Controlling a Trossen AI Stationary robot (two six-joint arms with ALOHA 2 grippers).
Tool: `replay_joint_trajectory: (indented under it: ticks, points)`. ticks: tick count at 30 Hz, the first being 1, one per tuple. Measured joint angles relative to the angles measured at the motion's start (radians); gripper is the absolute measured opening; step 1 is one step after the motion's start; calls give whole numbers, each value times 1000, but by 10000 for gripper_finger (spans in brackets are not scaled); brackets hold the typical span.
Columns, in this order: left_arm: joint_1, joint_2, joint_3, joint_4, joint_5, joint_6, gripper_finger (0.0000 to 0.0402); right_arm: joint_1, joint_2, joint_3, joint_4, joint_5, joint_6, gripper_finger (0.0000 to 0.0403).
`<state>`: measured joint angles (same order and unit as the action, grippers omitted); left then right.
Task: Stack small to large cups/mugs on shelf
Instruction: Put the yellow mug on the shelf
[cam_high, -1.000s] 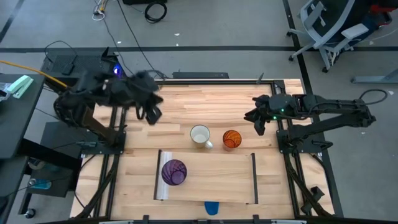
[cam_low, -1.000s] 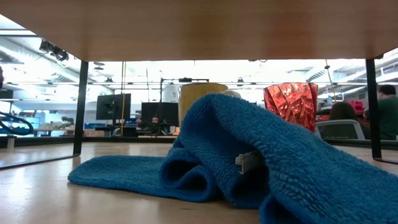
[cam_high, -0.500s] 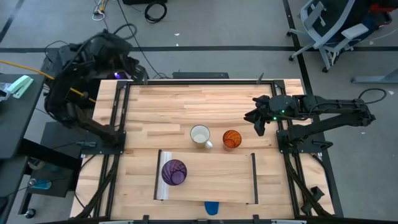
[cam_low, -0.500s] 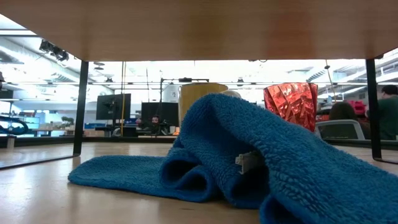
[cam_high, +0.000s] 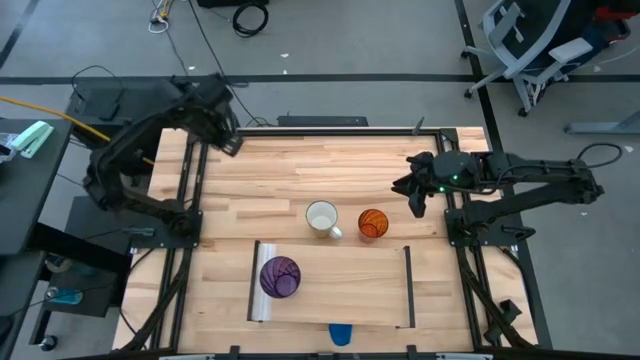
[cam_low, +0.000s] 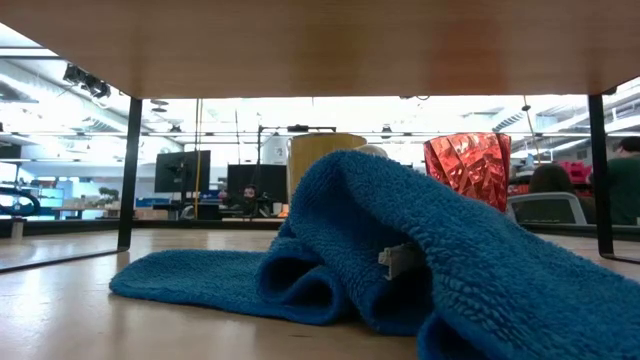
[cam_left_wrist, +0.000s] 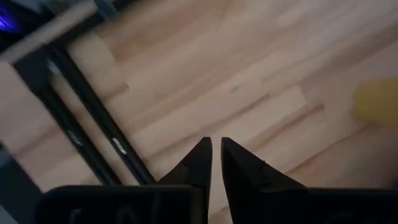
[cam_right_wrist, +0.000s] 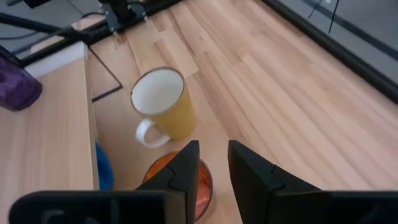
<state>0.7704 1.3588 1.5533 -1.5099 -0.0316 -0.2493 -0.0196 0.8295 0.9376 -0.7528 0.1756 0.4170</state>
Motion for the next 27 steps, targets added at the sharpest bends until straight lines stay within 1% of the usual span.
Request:
replay_joint_trajectory:
  ticks: [4, 8, 11, 14, 16, 19, 22, 27]
  points:
    - [17, -16, -166, 106, 35, 3, 43, -84, 31, 65, 9, -67, -90, 92]
    - [28, -18, -259, 185, 86, 11, 37, -204, 122, 196, -3, -172, -235, 92]
    - [29, -18, -293, 220, 122, 10, 35, -311, 229, 322, -43, -284, -366, 92]
    - [29, -18, -302, 224, 128, 7, 38, -412, 359, 459, -91, -422, -491, 92]
    - [29, -18, -302, 226, 128, 5, 41, -456, 453, 553, -144, -480, -562, 92]
    - [29, -18, -302, 225, 128, 3, 43, -475, 600, 686, -258, -512, -670, 92]
    - [29, -18, -302, 225, 128, 6, 40, -460, 740, 814, -359, -518, -751, 92]
    - [29, -18, -302, 239, 127, 23, 35, -396, 907, 992, -385, -521, -785, 92]
